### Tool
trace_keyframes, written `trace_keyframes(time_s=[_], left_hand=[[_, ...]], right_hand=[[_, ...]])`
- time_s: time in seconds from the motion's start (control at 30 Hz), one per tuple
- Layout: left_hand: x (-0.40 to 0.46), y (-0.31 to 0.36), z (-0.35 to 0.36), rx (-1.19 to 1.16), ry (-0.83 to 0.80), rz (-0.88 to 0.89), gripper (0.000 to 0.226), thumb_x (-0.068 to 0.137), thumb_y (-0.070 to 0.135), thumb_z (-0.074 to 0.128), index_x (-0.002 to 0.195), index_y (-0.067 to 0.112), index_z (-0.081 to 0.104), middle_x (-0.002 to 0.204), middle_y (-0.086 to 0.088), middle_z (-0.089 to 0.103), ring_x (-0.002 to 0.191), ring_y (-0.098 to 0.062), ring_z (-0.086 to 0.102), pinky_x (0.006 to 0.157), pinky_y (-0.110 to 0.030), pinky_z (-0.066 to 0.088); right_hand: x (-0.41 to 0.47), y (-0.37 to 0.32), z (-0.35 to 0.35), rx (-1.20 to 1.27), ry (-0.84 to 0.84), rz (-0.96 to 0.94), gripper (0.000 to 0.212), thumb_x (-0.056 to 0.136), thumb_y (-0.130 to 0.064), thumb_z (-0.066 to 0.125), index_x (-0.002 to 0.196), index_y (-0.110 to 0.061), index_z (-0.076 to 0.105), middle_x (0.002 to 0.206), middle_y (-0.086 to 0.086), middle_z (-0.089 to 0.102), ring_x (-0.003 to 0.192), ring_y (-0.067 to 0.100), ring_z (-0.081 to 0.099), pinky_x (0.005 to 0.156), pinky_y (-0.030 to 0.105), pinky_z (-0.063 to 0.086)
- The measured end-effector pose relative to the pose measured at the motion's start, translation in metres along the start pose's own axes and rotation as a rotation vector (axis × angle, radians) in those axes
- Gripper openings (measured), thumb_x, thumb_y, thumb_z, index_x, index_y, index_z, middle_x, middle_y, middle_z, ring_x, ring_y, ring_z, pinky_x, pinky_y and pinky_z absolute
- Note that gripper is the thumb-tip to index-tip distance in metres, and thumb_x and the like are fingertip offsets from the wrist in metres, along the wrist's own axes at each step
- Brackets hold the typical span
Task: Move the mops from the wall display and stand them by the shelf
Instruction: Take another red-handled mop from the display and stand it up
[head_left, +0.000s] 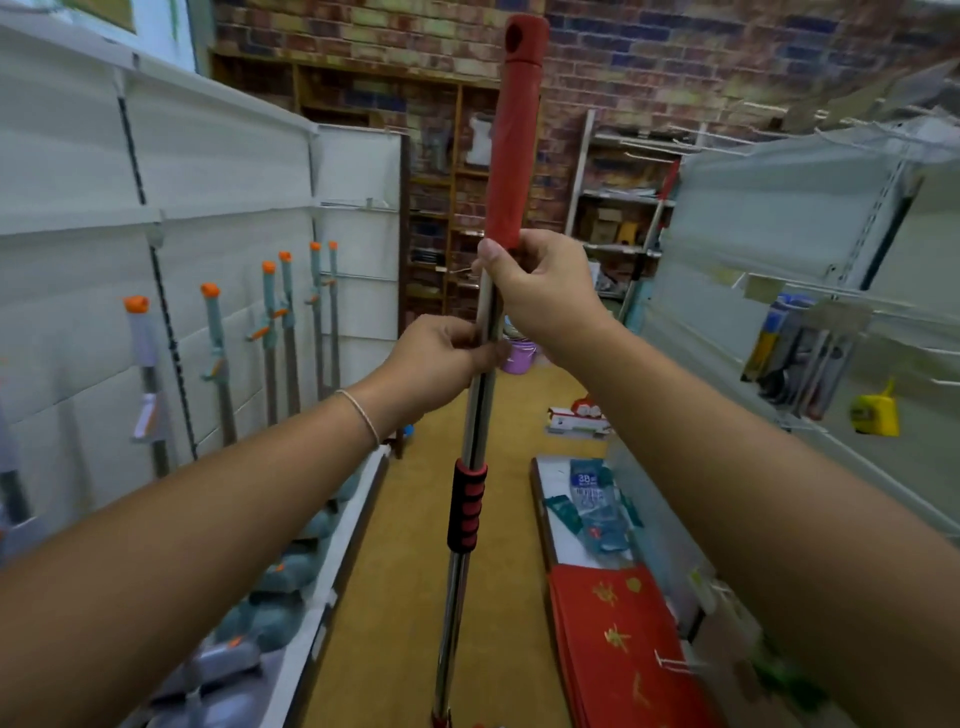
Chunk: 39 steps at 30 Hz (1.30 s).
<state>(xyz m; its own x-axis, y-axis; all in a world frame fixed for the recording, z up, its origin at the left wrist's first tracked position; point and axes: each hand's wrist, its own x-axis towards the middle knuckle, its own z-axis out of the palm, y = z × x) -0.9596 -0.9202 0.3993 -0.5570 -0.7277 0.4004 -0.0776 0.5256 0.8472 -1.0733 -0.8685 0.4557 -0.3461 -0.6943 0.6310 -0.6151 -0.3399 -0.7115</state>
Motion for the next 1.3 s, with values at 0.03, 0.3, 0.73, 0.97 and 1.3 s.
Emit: trace_keyframes(time_s=[0.03,0.3,0.73,0.97,1.3], left_hand=[[0.016,-0.01,0.005,-0.019,-0.003,0.005,0.012,0.084,0.031,0.071,0.081,0.019,0.073,0.086,-0.009,0.074,0.09,-0.028,0.07,0.09,-0.049,0.054],[0.153,-0.062,0.034,-0.094,-0.082,-0.026,0.013,0.09,0.025,0.064,0.092,0.016,0.072,0.086,-0.003,0.075,0.086,-0.012,0.07,0.079,-0.028,0.05],[0.345,-0.146,0.053,-0.197,0.007,-0.04,0.014,0.086,0.02,0.069,0.095,0.011,0.073,0.088,-0.012,0.074,0.087,-0.027,0.071,0.081,-0.045,0.057],[0.459,-0.205,0.046,-0.252,-0.043,-0.063,0.017,0.084,0.02,0.072,0.097,0.008,0.074,0.094,-0.016,0.073,0.094,-0.033,0.069,0.086,-0.046,0.056],[0.618,-0.267,0.051,-0.294,-0.155,-0.016,0.014,0.083,0.021,0.074,0.092,0.01,0.074,0.087,-0.01,0.075,0.08,-0.016,0.069,0.066,-0.023,0.051]], right_hand=[[0.013,0.014,0.001,0.002,0.0,0.007,0.019,0.095,-0.031,0.062,0.087,-0.016,0.071,0.061,-0.013,0.061,0.055,-0.002,0.056,0.057,0.022,0.045],[0.128,0.11,0.0,-0.001,-0.043,0.042,0.02,0.095,-0.032,0.061,0.093,-0.015,0.071,0.071,-0.007,0.063,0.065,0.009,0.06,0.062,0.027,0.048],[0.288,0.225,0.026,-0.086,-0.101,0.096,0.021,0.095,-0.037,0.06,0.1,-0.018,0.068,0.086,0.008,0.07,0.072,0.014,0.065,0.073,0.034,0.057],[0.381,0.286,0.063,-0.107,0.011,0.114,0.025,0.088,-0.04,0.069,0.088,-0.015,0.073,0.087,0.018,0.072,0.07,0.019,0.064,0.073,0.044,0.059],[0.505,0.369,0.09,-0.088,0.205,0.137,0.019,0.081,-0.031,0.079,0.081,-0.012,0.074,0.088,0.021,0.074,0.075,0.027,0.069,0.077,0.056,0.057]])
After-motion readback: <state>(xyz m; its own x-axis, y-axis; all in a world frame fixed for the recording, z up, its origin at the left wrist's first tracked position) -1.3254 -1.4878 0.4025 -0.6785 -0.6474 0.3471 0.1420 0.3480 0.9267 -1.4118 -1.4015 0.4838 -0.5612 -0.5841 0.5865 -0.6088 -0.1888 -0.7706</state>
